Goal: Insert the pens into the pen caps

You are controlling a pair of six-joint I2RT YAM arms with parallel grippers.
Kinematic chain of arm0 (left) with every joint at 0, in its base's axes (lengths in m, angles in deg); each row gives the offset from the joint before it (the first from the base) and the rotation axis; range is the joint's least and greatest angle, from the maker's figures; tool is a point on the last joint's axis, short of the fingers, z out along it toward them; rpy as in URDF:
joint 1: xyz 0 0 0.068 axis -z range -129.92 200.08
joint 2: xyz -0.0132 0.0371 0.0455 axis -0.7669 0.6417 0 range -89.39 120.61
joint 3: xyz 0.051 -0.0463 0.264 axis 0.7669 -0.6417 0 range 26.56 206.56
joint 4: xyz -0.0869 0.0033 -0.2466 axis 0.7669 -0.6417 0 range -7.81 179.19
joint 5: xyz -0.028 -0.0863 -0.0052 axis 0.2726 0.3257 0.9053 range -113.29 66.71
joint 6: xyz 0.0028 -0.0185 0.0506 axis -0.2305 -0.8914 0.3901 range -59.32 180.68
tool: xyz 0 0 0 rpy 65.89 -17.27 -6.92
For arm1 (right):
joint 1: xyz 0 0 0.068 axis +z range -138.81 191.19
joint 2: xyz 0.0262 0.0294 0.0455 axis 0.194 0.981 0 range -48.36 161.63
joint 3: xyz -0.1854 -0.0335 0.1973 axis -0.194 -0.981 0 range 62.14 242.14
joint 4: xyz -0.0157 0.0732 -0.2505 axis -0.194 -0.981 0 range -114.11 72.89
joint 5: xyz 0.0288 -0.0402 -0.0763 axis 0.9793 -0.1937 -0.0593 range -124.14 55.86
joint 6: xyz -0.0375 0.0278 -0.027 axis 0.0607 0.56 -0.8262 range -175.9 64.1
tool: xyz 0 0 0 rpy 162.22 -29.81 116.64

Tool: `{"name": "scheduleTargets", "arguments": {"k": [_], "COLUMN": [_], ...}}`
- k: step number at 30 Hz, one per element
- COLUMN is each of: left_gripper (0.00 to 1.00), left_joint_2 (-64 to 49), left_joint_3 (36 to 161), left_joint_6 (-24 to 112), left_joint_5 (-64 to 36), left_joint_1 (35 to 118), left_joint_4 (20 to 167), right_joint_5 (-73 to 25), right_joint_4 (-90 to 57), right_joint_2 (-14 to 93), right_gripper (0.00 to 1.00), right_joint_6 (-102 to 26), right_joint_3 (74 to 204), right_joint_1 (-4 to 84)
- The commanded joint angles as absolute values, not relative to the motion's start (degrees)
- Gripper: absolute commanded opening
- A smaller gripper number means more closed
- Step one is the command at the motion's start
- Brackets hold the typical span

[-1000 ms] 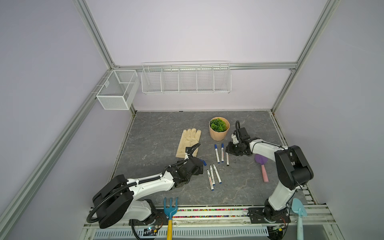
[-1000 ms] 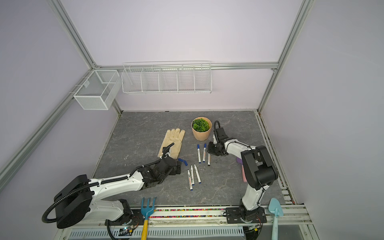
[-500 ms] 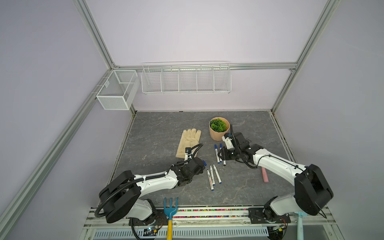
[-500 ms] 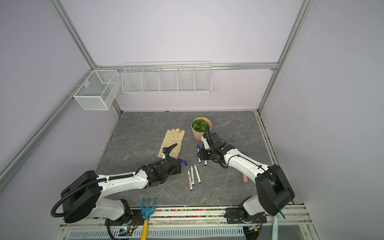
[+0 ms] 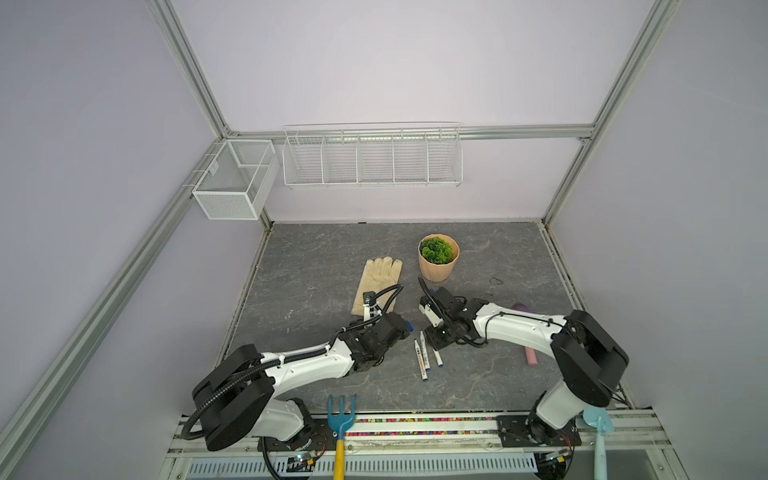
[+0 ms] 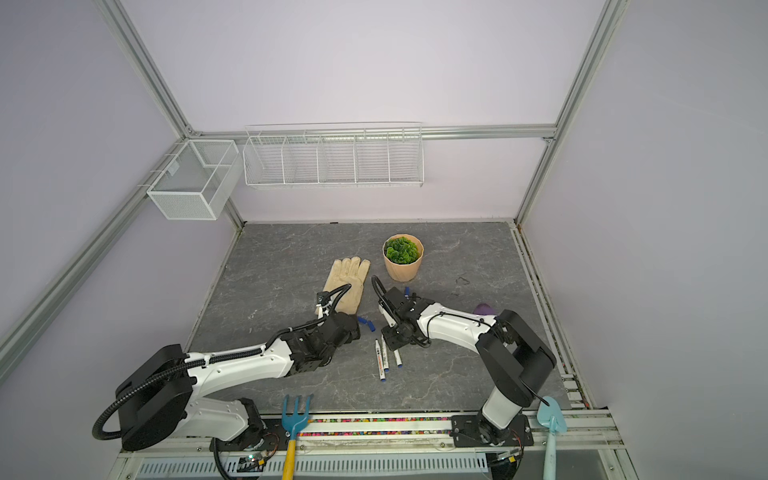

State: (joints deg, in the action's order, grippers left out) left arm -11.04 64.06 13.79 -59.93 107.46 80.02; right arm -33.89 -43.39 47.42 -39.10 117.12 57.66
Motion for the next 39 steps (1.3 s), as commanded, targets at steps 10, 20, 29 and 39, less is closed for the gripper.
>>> {"name": "scheduleTargets", "arguments": {"k": [10, 20, 29, 39], "left_gripper": [1.00, 1.00, 1.00, 0.92], "left_joint_2": [-12.9, -14.8, -19.5, -15.3], "left_joint_3": [63.0, 62.3, 58.9, 62.3], "left_joint_6": [14.9, 24.8, 38.0, 39.2], "left_joint_5": [-59.0, -49.1, -28.0, -19.1], "left_joint_1": [107.4, 107.4, 107.4, 107.4], "left_joint_4": [80.1, 85.3, 99.0, 103.5], "right_joint_5": [-41.3, -37.6, -25.9, -21.6], "right_joint_4": [-48.0, -41.3, -24.7, -22.7], "right_joint_2": [53.3, 37.7, 26.9, 26.2], "right_gripper": [0.18, 0.08, 0.08, 0.07], "right_joint_6": [-38.7, -35.4, -26.2, -25.6], "right_joint_3": [121.2, 119.8, 113.1, 112.9], "right_joint_1": [59.0, 56.1, 48.4, 48.3]}}
